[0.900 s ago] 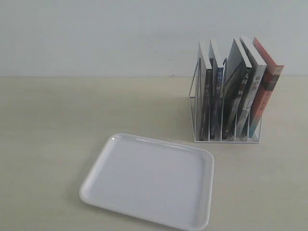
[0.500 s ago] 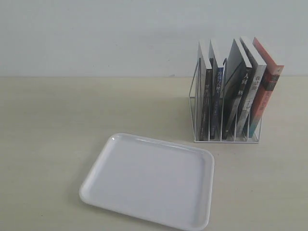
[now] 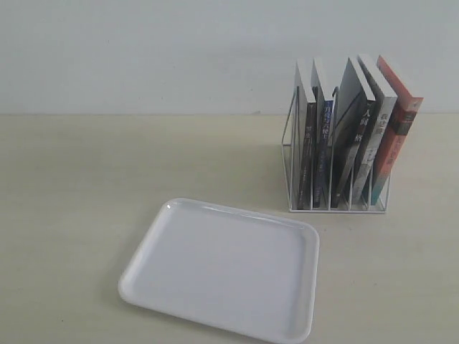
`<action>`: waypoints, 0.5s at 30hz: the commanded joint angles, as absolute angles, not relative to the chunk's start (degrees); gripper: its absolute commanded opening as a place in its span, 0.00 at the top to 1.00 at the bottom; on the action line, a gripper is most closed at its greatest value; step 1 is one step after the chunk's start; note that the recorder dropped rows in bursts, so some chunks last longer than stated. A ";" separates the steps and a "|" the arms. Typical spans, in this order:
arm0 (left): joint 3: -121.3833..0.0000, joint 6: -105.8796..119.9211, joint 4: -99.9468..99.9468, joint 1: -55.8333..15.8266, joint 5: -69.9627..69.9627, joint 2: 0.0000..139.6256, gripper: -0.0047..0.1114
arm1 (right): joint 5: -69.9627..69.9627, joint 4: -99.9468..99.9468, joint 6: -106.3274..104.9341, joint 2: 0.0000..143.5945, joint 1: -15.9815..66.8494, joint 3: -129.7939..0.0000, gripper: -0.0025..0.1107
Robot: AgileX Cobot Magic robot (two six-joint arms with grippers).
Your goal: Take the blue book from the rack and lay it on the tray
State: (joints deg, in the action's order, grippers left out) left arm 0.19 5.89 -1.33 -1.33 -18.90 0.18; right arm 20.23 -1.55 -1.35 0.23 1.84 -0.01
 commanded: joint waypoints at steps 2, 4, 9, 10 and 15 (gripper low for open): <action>0.00 6.02 -1.46 -1.22 -18.00 0.00 0.92 | 19.94 -1.04 -1.41 0.00 1.67 0.00 0.98; 0.00 6.02 -1.46 -1.22 -18.00 0.00 0.92 | 19.94 -1.04 -1.41 0.00 1.67 0.00 0.98; 0.00 6.02 -1.46 -1.22 -18.00 0.00 0.92 | 17.34 0.00 -2.10 0.00 1.67 0.00 0.98; 0.00 6.02 -1.46 -1.22 -18.00 0.00 0.92 | 15.38 0.79 -2.10 0.00 1.67 0.00 0.98; 0.00 6.02 -1.46 -1.22 -18.00 0.00 0.92 | 5.97 0.80 -2.10 0.00 1.67 0.00 0.98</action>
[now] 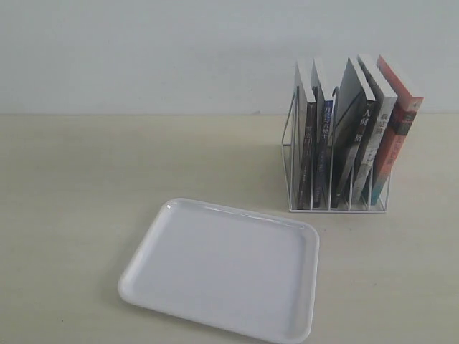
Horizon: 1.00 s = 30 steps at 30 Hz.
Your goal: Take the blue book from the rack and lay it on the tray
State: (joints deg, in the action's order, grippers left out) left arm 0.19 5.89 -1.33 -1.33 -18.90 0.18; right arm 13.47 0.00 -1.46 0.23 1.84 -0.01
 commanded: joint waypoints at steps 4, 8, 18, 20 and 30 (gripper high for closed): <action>0.00 6.02 -1.46 -1.22 -18.00 0.00 0.92 | -1.59 0.66 -2.10 0.00 1.67 0.00 0.98; 0.00 6.02 -1.46 -1.22 -18.00 0.00 0.92 | -10.49 0.57 -1.98 0.00 1.67 0.00 0.98; 0.00 6.02 -1.46 -1.22 -18.00 0.00 0.92 | -14.60 -10.30 -12.67 4.49 1.67 -16.04 0.98; 0.00 6.02 -1.46 -1.22 -18.00 0.00 0.92 | -6.03 -10.16 -13.32 9.73 1.67 -23.19 0.98; 0.00 6.02 -1.46 -1.22 -18.00 0.00 0.92 | 11.80 -9.94 -13.38 36.55 1.67 -43.07 0.98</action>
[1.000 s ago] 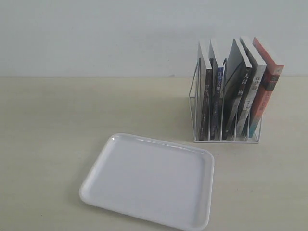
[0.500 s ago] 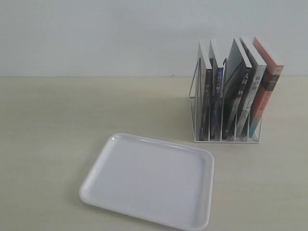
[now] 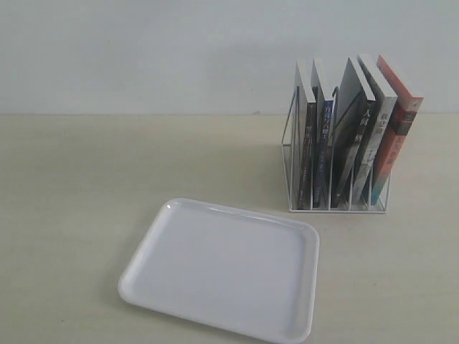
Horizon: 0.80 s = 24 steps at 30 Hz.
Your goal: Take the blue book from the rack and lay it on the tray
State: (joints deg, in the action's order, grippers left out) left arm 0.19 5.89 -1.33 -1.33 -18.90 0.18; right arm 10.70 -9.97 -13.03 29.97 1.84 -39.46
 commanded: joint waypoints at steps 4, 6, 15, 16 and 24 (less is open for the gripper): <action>0.00 6.02 -1.46 -1.22 -18.00 0.00 0.92 | 5.70 -10.06 -13.38 41.81 1.67 -43.61 0.98; 0.00 6.02 -1.46 -1.22 -18.00 0.00 0.92 | 2.88 -10.06 -13.38 43.43 1.67 -43.61 0.98; 0.00 6.02 -1.46 -1.22 -18.00 0.00 0.92 | -2.32 -10.06 -12.81 45.31 1.67 -43.61 0.98; 0.00 6.02 -1.46 -1.22 -18.00 0.00 0.92 | -2.60 -10.06 -11.99 45.31 1.67 -43.61 0.98; 0.00 6.02 -1.46 -1.22 -18.00 0.00 0.92 | 14.62 -10.29 -6.78 53.65 1.67 -50.38 0.98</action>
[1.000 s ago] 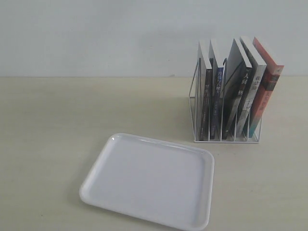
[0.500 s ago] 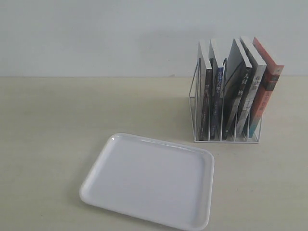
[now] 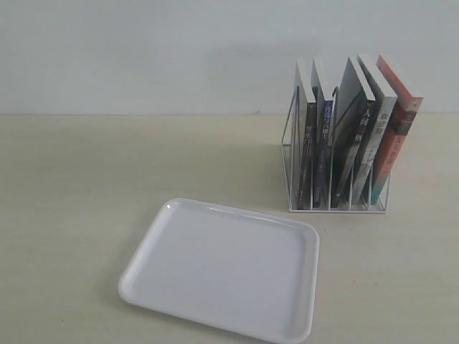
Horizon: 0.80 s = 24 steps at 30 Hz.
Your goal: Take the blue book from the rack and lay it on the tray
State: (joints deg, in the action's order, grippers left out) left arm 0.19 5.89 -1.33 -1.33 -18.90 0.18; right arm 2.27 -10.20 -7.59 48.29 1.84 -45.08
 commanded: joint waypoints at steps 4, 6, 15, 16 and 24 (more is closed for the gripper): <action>0.00 6.02 -1.46 -1.22 -18.00 0.00 0.92 | 31.59 -10.65 -10.54 61.98 1.79 -61.17 0.98; 0.00 6.02 -1.46 -1.22 -18.00 0.00 0.92 | 39.36 -12.14 -10.80 66.92 1.79 -67.83 0.98; 0.00 6.02 -1.46 -1.22 -18.00 0.00 0.92 | 62.47 -11.80 -13.26 87.25 8.55 -98.05 0.98; 0.00 6.02 -1.46 -1.22 -18.00 0.00 0.92 | 62.64 -6.05 -5.76 89.45 12.15 -101.56 0.98; 0.00 6.02 -1.46 -1.22 -18.00 0.00 0.92 | 69.96 1.89 4.17 103.18 17.15 -111.47 0.98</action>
State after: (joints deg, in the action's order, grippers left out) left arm 0.19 5.89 -1.33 -1.33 -18.90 0.18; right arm 69.47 2.11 3.71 101.32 17.12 -110.83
